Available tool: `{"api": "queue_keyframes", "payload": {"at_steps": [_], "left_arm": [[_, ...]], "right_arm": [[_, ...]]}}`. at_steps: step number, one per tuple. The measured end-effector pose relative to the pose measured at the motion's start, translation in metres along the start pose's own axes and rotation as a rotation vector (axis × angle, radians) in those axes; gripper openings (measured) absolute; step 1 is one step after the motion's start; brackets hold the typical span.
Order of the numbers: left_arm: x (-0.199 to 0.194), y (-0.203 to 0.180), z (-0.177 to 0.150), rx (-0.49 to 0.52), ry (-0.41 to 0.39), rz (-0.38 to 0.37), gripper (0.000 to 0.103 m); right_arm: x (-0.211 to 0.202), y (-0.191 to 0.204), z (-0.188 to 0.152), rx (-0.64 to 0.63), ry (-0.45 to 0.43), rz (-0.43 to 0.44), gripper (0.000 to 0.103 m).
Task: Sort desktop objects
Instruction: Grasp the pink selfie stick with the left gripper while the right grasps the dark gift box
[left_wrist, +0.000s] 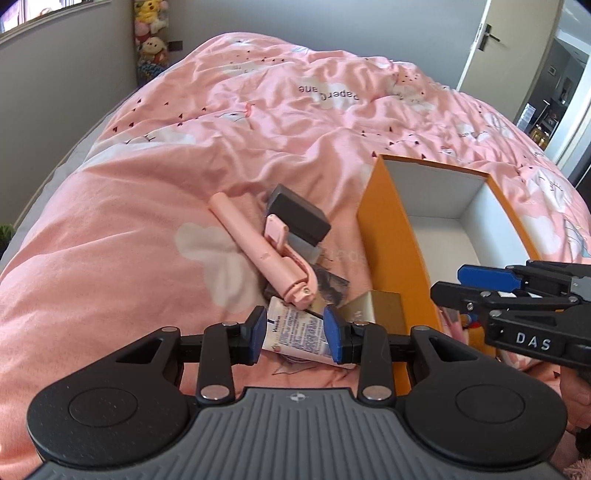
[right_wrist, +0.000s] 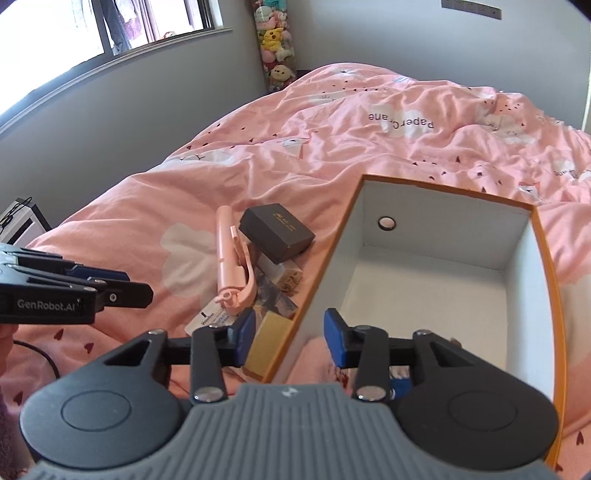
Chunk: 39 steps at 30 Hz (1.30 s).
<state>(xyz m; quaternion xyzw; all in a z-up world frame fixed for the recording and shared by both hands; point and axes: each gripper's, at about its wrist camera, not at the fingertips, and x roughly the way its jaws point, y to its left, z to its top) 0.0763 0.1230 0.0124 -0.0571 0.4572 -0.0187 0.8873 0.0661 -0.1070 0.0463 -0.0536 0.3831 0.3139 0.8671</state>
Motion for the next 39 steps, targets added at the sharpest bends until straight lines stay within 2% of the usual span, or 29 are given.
{"api": "queue_keyframes", "payload": {"at_steps": [4,6,12,19,28,32,37,39], "left_arm": [[0.015,0.011,0.009,-0.036,0.04,-0.015,0.04],[0.022,0.014,0.015,-0.041,0.049,-0.017,0.047],[0.043,0.021,0.037,-0.063,0.069,-0.006,0.048],[0.086,0.043,0.063,-0.178,0.126,-0.016,0.048],[0.133,0.065,0.069,-0.318,0.21,-0.032,0.049],[0.143,0.069,0.069,-0.34,0.228,-0.023,0.049],[0.149,0.066,0.069,-0.334,0.219,-0.048,0.053],[0.152,0.067,0.07,-0.337,0.21,-0.062,0.057]], "right_arm": [[0.016,0.003,0.016,-0.043,0.026,0.034,0.04],[0.026,0.001,0.024,-0.042,0.052,0.062,0.039],[0.057,0.0,0.048,-0.088,0.104,0.077,0.038],[0.092,0.005,0.076,-0.21,0.143,0.09,0.038],[0.124,0.007,0.093,-0.304,0.183,0.078,0.038],[0.134,0.007,0.098,-0.341,0.198,0.078,0.038],[0.147,0.002,0.103,-0.35,0.214,0.068,0.038],[0.152,-0.001,0.105,-0.34,0.221,0.069,0.038]]}}
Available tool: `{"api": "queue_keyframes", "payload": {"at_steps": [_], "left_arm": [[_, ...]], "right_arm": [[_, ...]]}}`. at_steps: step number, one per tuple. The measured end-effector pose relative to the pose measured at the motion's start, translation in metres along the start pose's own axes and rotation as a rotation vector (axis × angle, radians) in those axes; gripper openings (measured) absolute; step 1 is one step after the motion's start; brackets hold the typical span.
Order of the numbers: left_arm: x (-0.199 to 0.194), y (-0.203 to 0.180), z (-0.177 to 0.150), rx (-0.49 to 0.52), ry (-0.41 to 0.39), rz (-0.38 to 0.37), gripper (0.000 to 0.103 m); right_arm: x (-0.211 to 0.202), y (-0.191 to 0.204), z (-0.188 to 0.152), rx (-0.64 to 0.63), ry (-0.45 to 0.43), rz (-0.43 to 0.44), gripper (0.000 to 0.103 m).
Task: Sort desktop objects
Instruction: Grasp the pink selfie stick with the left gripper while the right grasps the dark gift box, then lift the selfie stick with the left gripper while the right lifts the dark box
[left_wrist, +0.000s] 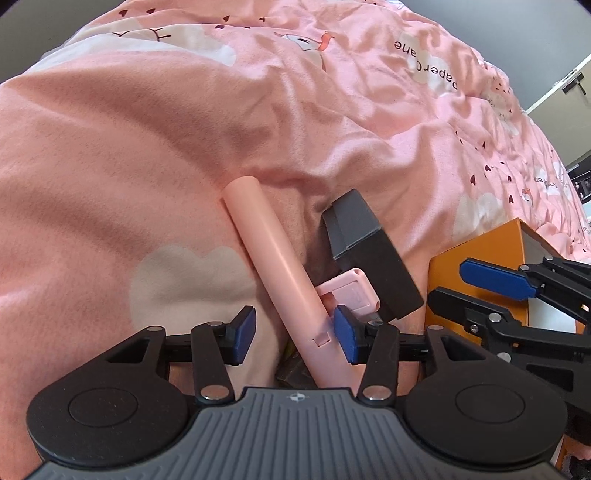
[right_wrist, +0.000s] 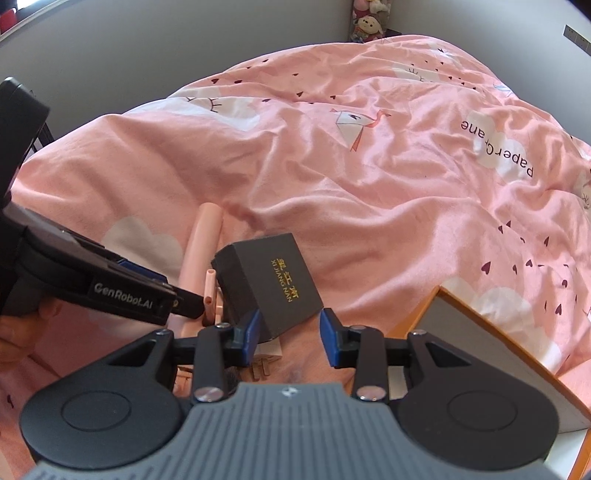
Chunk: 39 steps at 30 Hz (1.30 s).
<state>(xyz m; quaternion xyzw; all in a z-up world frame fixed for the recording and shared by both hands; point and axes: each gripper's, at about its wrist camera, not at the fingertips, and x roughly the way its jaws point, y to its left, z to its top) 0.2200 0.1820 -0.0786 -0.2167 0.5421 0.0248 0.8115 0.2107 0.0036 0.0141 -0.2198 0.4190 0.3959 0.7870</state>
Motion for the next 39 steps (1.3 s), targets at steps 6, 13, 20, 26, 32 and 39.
{"api": "queue_keyframes", "payload": {"at_steps": [6,13,20,26,32,39], "left_arm": [[0.007,0.006,0.007,-0.068,-0.019,-0.062,0.058],[0.011,0.019,0.021,-0.159,-0.028,-0.118,0.058],[0.028,0.026,0.026,-0.221,-0.012,-0.131,0.054],[0.033,0.029,0.027,-0.269,-0.021,-0.156,0.042],[0.021,0.032,0.021,-0.296,-0.041,-0.167,0.039],[-0.018,0.014,0.013,-0.194,-0.149,-0.167,0.033]], "right_arm": [[0.01,0.002,0.006,-0.046,0.017,0.027,0.038],[0.027,0.006,0.013,-0.121,0.053,0.027,0.04],[0.048,0.015,0.014,-0.191,0.087,-0.007,0.051],[0.055,0.012,0.015,-0.165,0.082,-0.055,0.038],[0.033,0.002,0.012,-0.058,0.008,-0.028,0.035],[-0.013,0.0,0.005,0.049,-0.1,0.004,0.035]]}}
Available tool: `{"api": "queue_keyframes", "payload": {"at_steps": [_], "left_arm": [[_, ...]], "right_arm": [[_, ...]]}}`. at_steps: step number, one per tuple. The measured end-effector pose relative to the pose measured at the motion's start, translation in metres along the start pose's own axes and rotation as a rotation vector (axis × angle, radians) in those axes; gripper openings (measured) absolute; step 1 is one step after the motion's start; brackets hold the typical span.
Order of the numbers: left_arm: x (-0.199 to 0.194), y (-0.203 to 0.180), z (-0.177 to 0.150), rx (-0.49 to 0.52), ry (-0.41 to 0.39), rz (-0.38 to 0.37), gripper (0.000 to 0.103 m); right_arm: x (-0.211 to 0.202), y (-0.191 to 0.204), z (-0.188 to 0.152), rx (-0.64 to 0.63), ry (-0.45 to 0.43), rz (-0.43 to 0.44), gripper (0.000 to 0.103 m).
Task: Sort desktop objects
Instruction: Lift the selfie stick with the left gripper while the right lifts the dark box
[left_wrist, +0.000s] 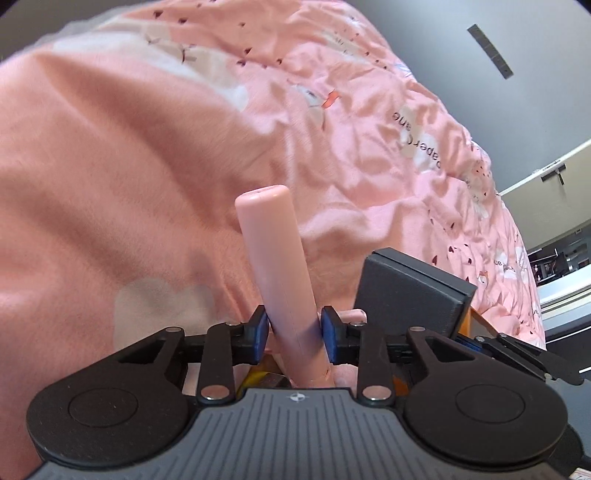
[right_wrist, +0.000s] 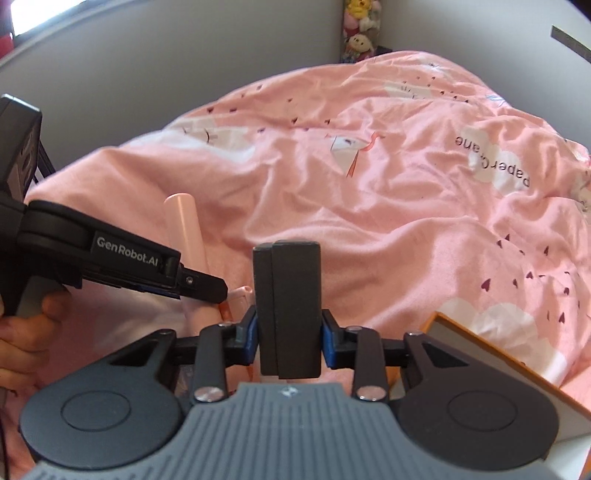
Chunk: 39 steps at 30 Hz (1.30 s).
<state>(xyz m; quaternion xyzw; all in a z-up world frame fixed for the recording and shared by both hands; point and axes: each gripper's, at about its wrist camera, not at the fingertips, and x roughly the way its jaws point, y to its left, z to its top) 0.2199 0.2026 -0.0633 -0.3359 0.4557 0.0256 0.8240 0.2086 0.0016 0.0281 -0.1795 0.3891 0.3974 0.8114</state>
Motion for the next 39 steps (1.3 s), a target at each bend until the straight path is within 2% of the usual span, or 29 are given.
{"api": "queue_keyframes", "payload": {"at_steps": [4,11,19,25,30,34,39], "left_arm": [[-0.021,-0.015,-0.009,0.061,-0.042,-0.002,0.031],[-0.057,-0.041,-0.031,0.177,-0.133,0.062,0.03],[-0.111,-0.071,-0.055,0.245,-0.225,0.004,0.03],[-0.142,-0.114,-0.073,0.356,-0.288,-0.082,0.03],[-0.135,-0.157,-0.088,0.458,-0.25,-0.141,0.03],[-0.109,-0.186,-0.104,0.525,-0.181,-0.162,0.03],[-0.07,-0.212,-0.118,0.557,-0.083,-0.174,0.03]], "right_arm": [[-0.031,0.0,-0.008,0.044,-0.058,-0.009,0.035],[-0.085,-0.003,-0.032,0.133,-0.146,-0.024,0.035],[-0.134,-0.013,-0.079,0.243,-0.209,-0.102,0.035],[-0.164,-0.02,-0.12,0.338,-0.255,-0.254,0.035],[-0.183,-0.02,-0.155,0.388,-0.287,-0.372,0.035],[-0.198,-0.031,-0.174,0.432,-0.309,-0.446,0.035],[-0.216,-0.05,-0.189,0.479,-0.344,-0.5,0.035]]}}
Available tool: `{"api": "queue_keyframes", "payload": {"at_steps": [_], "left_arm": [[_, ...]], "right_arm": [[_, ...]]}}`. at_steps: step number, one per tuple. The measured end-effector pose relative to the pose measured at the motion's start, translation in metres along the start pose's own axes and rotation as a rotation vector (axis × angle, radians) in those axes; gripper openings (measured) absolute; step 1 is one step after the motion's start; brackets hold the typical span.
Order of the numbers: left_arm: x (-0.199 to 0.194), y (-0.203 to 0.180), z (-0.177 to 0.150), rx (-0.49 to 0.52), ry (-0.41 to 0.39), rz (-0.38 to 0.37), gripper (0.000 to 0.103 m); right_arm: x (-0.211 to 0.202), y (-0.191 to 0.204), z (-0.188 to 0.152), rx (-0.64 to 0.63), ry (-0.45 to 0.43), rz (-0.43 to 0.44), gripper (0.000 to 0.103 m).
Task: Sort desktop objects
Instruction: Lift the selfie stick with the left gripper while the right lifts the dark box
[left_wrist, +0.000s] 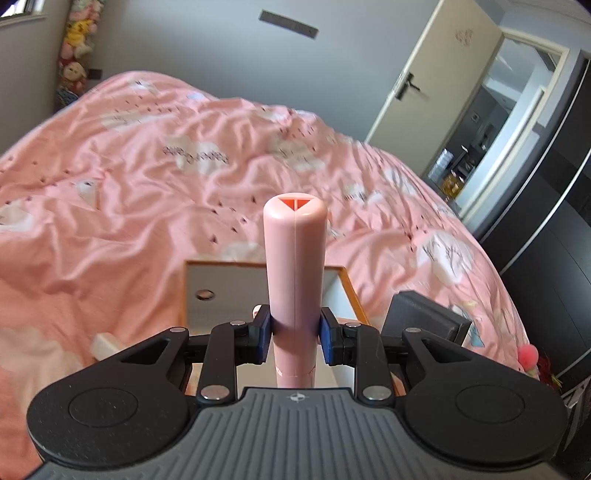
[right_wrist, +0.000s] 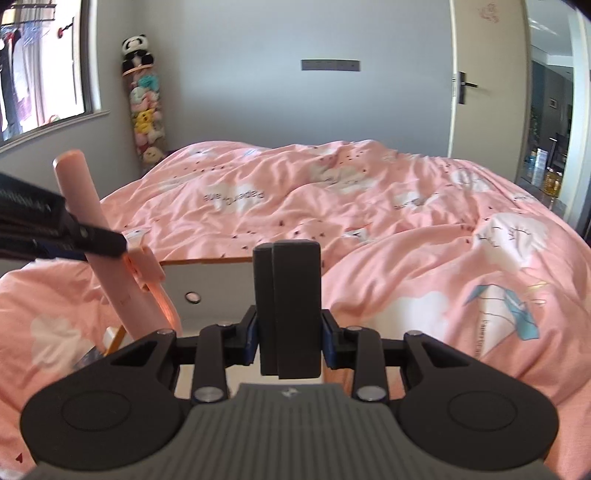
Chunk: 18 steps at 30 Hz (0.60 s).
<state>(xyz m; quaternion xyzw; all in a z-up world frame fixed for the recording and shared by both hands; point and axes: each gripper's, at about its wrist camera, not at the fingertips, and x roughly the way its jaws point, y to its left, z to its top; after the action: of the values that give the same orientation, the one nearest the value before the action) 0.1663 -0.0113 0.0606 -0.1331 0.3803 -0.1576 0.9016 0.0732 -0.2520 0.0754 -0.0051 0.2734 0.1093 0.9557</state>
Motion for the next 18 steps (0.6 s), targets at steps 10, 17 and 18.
{"api": "queue_keyframes", "payload": {"at_steps": [10,17,18], "left_arm": [[0.055,-0.034,-0.001,0.045,0.122,-0.025,0.03],[0.087,-0.039,-0.003,0.007,0.203,-0.064,0.03],[0.091,-0.038,-0.004,0.0,0.213,-0.069,0.03]], "right_arm": [[0.016,-0.044,0.005,0.108,0.007,0.022,0.035],[0.03,-0.068,0.012,0.167,0.033,0.094,0.035],[0.031,-0.072,0.013,0.177,0.035,0.102,0.035]]}}
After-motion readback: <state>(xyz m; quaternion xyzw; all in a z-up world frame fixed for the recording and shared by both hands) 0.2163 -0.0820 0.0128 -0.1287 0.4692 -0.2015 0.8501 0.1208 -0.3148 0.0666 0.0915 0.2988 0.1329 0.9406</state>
